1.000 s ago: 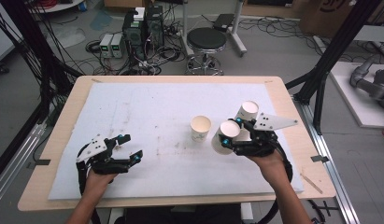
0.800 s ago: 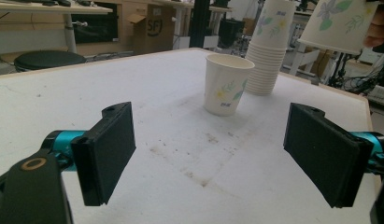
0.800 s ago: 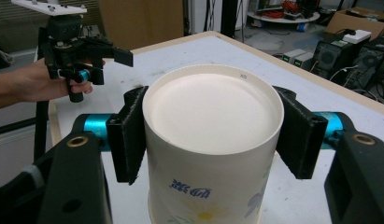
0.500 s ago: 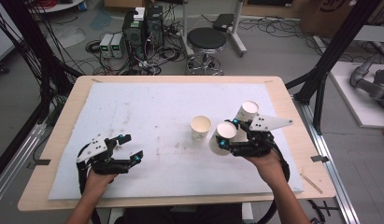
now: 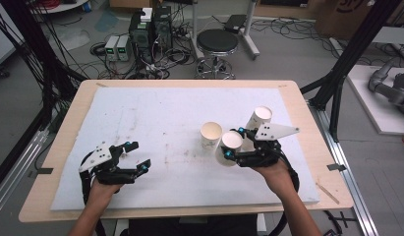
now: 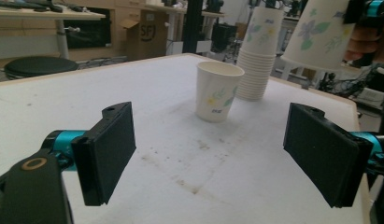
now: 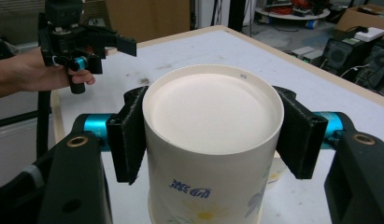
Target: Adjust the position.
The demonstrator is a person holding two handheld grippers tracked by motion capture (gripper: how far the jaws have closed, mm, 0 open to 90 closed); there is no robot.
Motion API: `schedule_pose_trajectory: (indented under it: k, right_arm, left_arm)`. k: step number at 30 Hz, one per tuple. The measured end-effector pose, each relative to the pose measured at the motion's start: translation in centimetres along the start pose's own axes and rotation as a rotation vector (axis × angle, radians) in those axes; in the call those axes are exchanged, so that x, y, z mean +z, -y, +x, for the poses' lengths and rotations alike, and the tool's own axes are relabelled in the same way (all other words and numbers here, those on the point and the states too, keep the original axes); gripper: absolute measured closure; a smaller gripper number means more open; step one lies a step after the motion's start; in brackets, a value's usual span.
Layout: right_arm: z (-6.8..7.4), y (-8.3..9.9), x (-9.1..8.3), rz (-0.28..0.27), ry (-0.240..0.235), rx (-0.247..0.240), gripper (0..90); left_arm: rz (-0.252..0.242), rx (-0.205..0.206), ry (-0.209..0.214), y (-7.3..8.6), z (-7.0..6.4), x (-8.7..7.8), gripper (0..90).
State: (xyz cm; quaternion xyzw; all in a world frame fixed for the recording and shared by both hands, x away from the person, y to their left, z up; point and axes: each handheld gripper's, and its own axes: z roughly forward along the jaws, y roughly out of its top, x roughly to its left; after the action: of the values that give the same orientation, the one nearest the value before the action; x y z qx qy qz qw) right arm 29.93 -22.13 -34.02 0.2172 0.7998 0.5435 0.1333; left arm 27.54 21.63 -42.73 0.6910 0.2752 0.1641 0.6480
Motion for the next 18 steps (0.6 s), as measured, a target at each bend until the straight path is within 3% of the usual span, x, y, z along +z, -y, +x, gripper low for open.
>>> schedule_pose_trajectory:
  k: [8,11,18]
  right_arm:
    - [0.9,0.2,1.4,0.01,-0.045,-0.016,34.7]
    - [1.3,0.2,2.0,0.007,-0.06,-0.025,34.6]
    - [2.3,0.6,3.4,-0.002,-0.104,-0.043,34.6]
  left_arm:
    - [-0.004,0.042,0.082,-0.8,-1.4,1.0,16.7]
    - [-0.01,0.086,0.1,-0.8,-1.8,1.3,16.3]
    - [0.011,0.076,0.193,-0.9,-3.0,2.5,15.7]
